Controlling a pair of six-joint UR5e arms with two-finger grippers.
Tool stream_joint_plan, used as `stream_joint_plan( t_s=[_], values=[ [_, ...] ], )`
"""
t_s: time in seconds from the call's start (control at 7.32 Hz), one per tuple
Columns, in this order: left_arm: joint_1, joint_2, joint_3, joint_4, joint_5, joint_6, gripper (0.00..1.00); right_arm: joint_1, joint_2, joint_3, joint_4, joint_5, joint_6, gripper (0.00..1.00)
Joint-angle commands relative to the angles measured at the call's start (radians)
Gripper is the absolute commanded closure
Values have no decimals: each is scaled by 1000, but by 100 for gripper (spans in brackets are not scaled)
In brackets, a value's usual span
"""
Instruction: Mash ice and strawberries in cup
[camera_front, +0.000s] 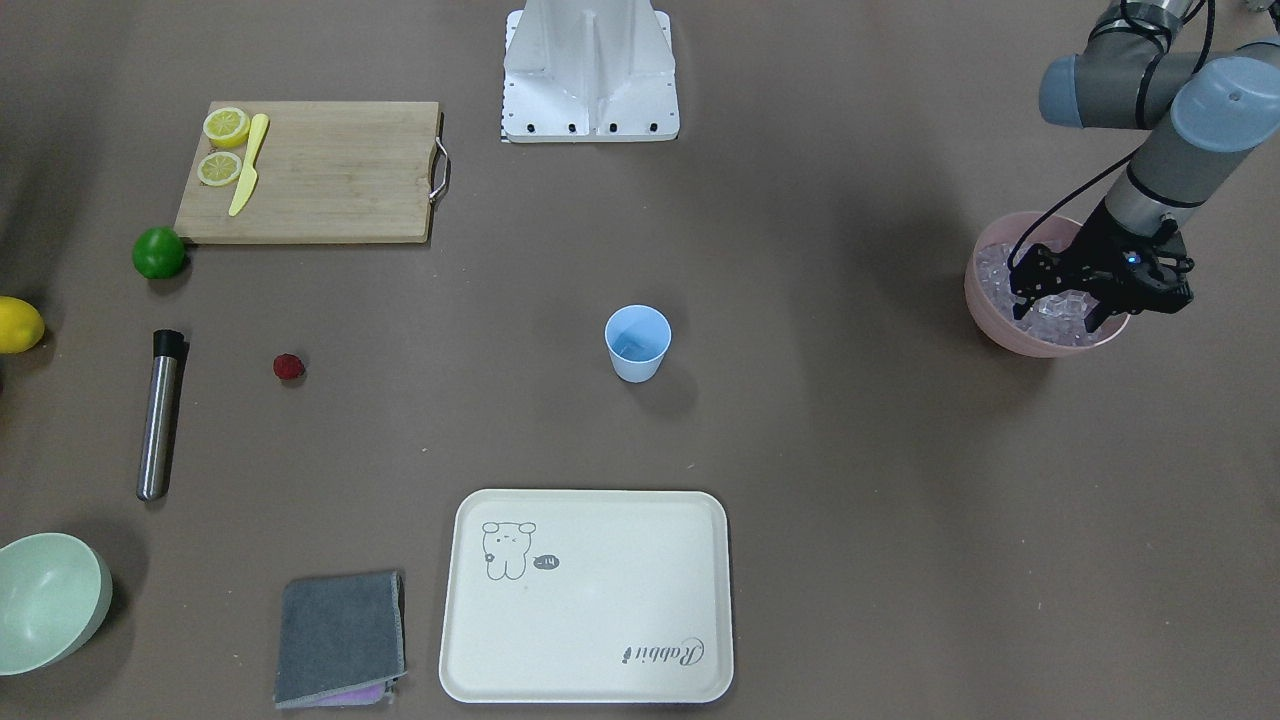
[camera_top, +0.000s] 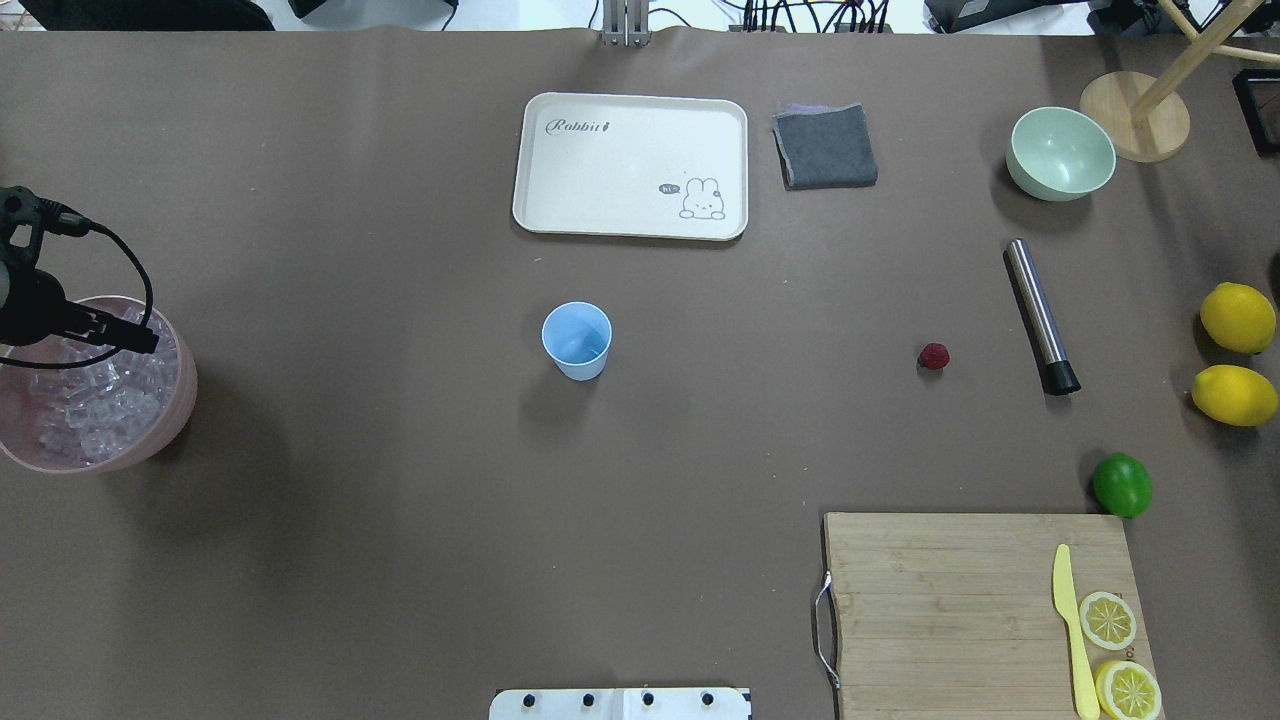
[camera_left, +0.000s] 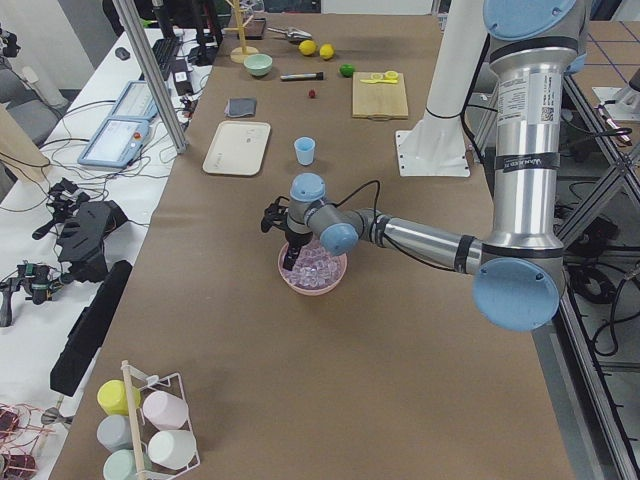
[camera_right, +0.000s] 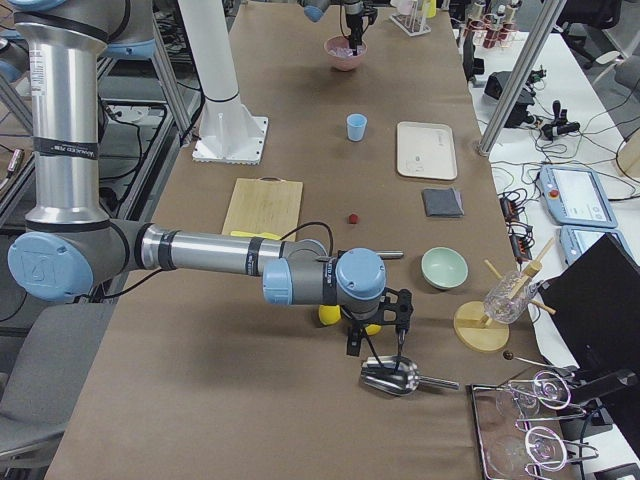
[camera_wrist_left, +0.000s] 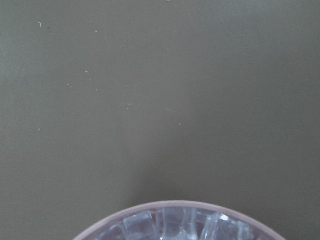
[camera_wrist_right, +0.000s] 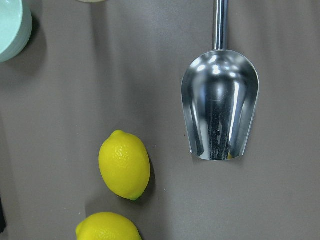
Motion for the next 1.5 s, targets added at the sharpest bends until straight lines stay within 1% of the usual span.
stream_joint_plan(
  t_s=[0.0, 0.27, 0.41, 0.55, 0.68, 0.82, 0.96, 1.09, 1.37],
  values=[
    [1, 10, 5, -13, 0, 3, 10, 0, 0, 0, -1, 1, 0, 0],
    [3, 8, 5, -13, 0, 3, 11, -1, 0, 0, 1, 1, 0, 0],
    [1, 8, 2, -13, 0, 4, 15, -1, 2, 0, 1, 1, 2, 0],
    [1, 5, 0, -13, -1, 4, 15, 0, 11, -2, -1, -1, 2, 0],
    [1, -1, 2, -13, -1, 6, 14, 0, 14, -3, -1, -1, 2, 0],
    [1, -3, 2, -13, -1, 6, 9, -1, 17, -6, -1, -1, 2, 0],
    [3, -4, 0, -13, -1, 3, 8, -1, 31, -18, -1, -4, 0, 0],
    [3, -6, 2, -13, -1, 0, 5, -1, 43, -37, -1, -4, 0, 0],
    [3, -6, 3, -13, -1, -2, 4, -1, 45, -40, -1, -1, 0, 0]
  ],
)
